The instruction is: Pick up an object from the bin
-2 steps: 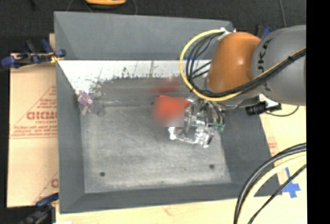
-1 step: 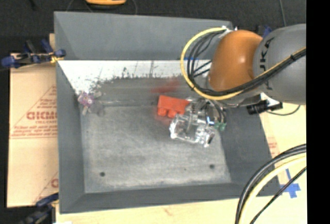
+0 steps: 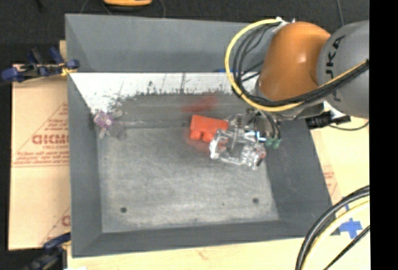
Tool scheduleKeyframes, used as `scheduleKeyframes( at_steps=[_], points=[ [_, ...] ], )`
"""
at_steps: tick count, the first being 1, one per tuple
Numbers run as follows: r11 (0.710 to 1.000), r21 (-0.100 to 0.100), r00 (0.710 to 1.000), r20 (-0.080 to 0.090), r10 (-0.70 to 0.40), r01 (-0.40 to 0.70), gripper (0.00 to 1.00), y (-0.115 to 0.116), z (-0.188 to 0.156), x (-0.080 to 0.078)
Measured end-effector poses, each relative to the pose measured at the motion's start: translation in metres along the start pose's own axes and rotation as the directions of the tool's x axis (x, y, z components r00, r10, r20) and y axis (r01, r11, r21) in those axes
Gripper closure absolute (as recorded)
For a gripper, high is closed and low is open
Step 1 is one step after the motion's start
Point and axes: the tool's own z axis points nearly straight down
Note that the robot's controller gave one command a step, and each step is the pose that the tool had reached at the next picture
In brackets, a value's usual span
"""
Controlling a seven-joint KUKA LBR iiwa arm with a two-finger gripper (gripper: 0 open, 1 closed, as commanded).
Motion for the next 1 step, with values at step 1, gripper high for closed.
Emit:
scheduleKeyframes(
  at_steps=[1],
  points=[
    [1.000, 0.000, 1.000, -0.002, 0.000, 0.000, 1.00, -0.0003, -0.0063, -0.0006]
  ],
)
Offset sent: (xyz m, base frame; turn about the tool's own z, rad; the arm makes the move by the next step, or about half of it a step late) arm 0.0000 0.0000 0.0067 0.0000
